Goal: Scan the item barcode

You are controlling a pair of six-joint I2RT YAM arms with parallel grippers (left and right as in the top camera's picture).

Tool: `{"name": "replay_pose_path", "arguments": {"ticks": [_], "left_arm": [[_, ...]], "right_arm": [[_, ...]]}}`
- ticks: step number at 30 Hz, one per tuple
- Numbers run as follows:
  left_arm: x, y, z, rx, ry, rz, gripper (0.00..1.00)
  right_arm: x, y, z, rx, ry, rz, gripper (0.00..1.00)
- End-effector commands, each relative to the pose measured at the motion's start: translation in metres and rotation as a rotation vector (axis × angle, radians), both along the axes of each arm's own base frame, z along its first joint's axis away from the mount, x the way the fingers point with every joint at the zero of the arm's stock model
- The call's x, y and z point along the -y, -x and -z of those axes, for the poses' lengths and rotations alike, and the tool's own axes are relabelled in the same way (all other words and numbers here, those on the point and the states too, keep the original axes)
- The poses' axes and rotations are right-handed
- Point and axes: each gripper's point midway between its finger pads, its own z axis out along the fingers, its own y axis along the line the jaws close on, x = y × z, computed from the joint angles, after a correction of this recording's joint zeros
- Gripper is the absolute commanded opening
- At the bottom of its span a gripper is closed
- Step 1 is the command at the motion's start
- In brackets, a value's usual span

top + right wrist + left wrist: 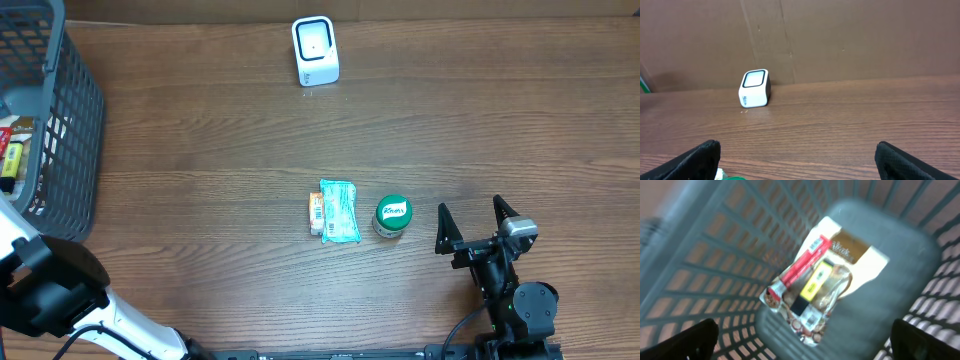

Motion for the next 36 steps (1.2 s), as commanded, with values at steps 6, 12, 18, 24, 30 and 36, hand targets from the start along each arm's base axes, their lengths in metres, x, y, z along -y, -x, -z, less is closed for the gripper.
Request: {"name": "replay_pose_path", "arguments": {"ticks": [6,12,18,24,30,36], "left_arm": [[-0.005,0.006,0.083,-0.089,0.120,0.265,1.00],[-0.026,0.017,0.111,-0.091,0.120,0.305,1.00],[-0.030,0.009,0.149,-0.113,0.160,0.405,1.00],[-0.035,-0.006,0.174,-0.101,0.155,0.467,1.00],[-0.036,-0.020,0.173,-0.052,0.127,0.529,0.99],[-0.040,-0.031,0.177,-0.010,0.108,0.550,0.99]], "right_arm": [[0.001,0.000,0.002,0.003,-0.004,0.002,1.00],[0.001,0.000,0.002,0.003,-0.004,0.002,1.00],[0.001,0.000,0.002,0.003,-0.004,0.002,1.00],[0.001,0.000,0.002,0.004,-0.004,0.003,1.00],[0.001,0.000,0.002,0.004,-0.004,0.002,1.00],[0.001,0.000,0.002,0.004,-0.004,0.002,1.00]]}}
